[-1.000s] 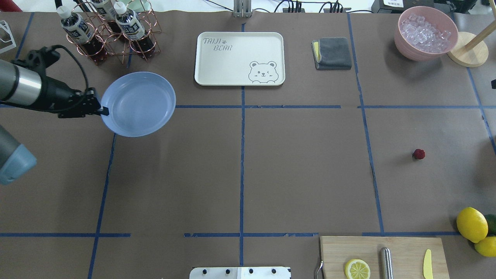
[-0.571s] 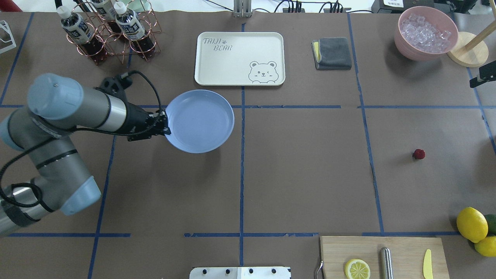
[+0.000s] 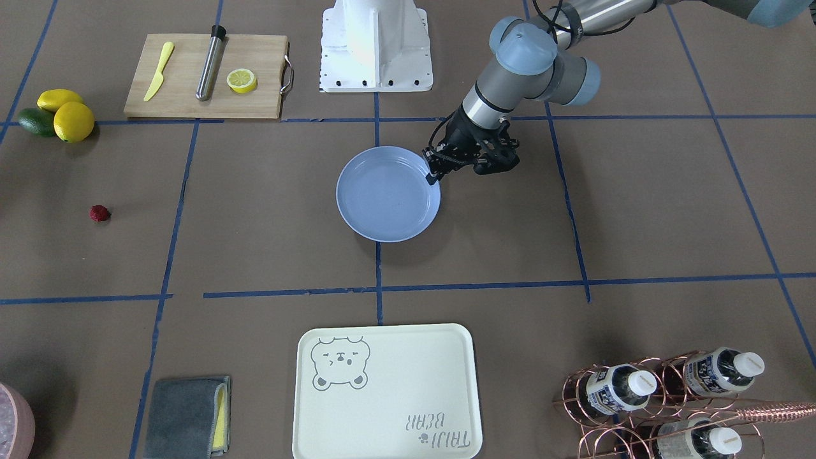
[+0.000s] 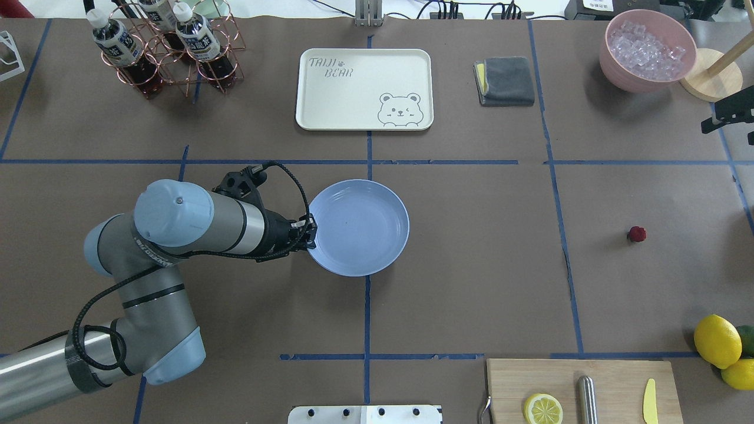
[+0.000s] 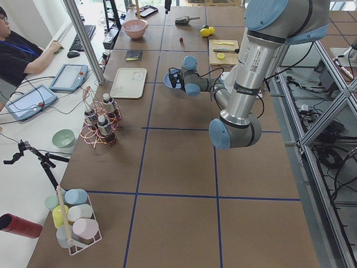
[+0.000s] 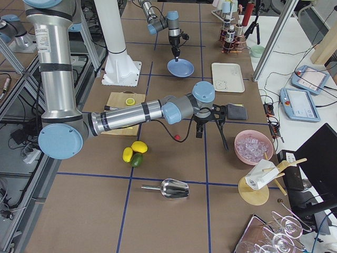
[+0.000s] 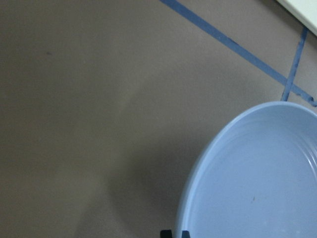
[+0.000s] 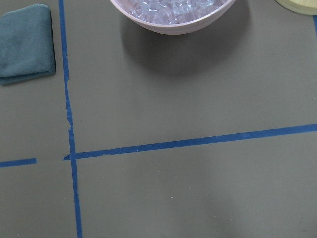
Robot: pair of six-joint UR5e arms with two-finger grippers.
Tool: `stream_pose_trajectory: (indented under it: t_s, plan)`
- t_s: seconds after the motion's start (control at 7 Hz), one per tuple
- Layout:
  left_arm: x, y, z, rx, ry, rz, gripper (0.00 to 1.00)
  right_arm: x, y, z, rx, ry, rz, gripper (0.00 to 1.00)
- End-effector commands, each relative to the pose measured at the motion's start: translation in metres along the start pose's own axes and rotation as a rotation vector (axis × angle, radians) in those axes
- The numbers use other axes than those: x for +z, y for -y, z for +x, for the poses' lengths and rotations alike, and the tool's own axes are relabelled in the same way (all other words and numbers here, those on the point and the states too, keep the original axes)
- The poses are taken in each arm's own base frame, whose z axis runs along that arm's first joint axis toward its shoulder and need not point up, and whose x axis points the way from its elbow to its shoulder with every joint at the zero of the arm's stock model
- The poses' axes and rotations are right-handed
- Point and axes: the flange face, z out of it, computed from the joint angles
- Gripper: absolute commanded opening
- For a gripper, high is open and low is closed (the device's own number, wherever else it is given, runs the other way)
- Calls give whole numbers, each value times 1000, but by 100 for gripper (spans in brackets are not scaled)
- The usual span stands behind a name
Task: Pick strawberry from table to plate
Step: 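Drag the light-blue plate with the left gripper toward the table center, then open the left gripper and withdraw it while the right arm reaches toward the strawberry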
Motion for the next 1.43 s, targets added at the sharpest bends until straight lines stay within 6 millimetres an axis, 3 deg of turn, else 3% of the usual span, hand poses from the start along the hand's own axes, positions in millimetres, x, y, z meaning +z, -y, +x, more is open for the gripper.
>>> stream_pose_trajectory:
  t_s: [0.0, 0.14, 0.29, 0.57, 0.86, 1.0, 1.29]
  plan:
    - [14, -19, 2, 4, 3, 1, 0, -1, 0, -3, -2, 2, 1, 100]
    - [15, -19, 3, 4, 4, 2, 9, -1, 0, -3, -2, 2, 1, 100]
    - [12, -18, 3, 6, 1, 3, 99, 1, -1, -4, -4, 0, 0, 100]
    - [-6, -2, 7, -5, 46, 33, 100, 12, -5, -12, -22, -10, -14, 100]
    - [-64, 28, 28, 40, 90, 46, 100, 40, -14, -27, -42, -55, -29, 100]
    - [-81, 41, 33, 32, 79, 62, 100, 52, -22, -34, -75, -73, -28, 100]
    - [-95, 58, 35, 35, 67, 69, 100, 89, -52, -42, -126, -78, -16, 100]
